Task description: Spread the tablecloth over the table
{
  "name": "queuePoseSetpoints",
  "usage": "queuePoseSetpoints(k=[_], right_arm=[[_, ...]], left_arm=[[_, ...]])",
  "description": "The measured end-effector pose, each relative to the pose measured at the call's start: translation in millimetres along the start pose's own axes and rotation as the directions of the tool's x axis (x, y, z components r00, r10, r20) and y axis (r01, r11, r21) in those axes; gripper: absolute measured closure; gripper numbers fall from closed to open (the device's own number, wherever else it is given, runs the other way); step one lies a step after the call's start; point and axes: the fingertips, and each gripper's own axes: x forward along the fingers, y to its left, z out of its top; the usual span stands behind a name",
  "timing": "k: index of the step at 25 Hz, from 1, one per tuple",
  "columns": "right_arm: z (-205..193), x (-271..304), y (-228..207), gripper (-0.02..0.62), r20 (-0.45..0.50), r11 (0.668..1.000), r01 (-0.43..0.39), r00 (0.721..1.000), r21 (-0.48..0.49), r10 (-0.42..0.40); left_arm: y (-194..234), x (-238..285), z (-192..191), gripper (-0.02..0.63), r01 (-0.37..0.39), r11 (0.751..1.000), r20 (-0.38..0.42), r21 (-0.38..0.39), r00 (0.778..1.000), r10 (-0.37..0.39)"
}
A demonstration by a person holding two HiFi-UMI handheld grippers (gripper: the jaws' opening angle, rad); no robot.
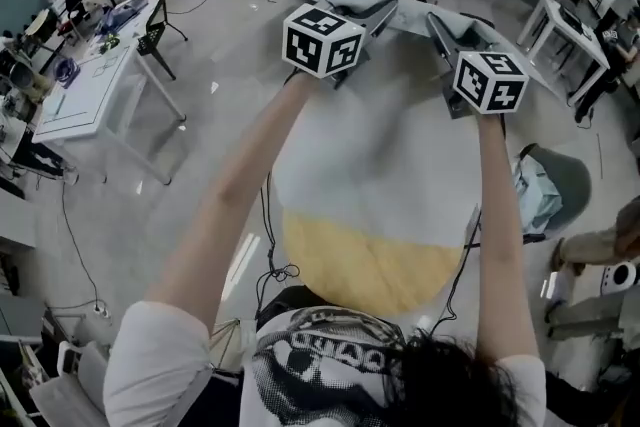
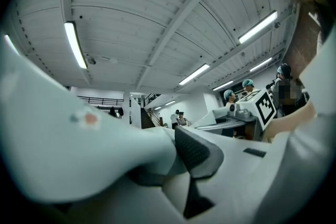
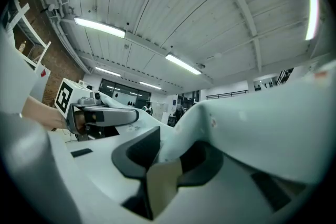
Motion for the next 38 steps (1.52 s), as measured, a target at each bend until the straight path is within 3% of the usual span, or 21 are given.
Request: queuePoseSetpoints(k=[7, 14, 18, 23, 31, 38], right_arm=[[52.6, 31.5, -41.5, 0.5, 0.058, 0.996, 0.059, 0.997, -0.074, -0.054], [68.1, 33.8, -62.4, 0.502, 0.076, 0.984, 0.08, 0.995, -0.16, -0.069], [45.5, 24.2, -57.5, 0.503, 0.062, 0.985, 0.077, 0.996, -0.155, -0.068], [-5.7, 7.0, -45.8, 0.503, 0.006, 0.995, 0.062, 0.998, -0.076, -0.062], [-71.7, -30.3, -12.6, 0.502, -0.063, 0.999, 0.033, 0.997, 0.012, -0.033], [-108.1, -69.1, 29.1, 0.505, -0.057, 0.985, -0.016, 0.998, 0.172, 0.027]], left_arm=[[36.3, 44.4, 44.3, 0.531, 0.025, 0.998, 0.063, 0.06, 0.998, -0.029], [42.7, 66.8, 50.1, 0.529, 0.03, 0.999, 0.111, -0.018, 0.993, -0.028], [33.6, 63.0, 23.3, 0.528, 0.036, 0.995, 0.095, -0.09, 0.995, -0.027], [12.7, 51.5, -28.9, 0.528, 0.036, 0.986, 0.022, -0.163, 0.999, -0.033], [-30.9, 16.7, -90.6, 0.528, 0.009, 0.982, -0.094, -0.188, 0.995, -0.027], [-71.3, -32.1, -123.2, 0.528, -0.037, 0.967, -0.131, -0.253, 0.991, 0.004]])
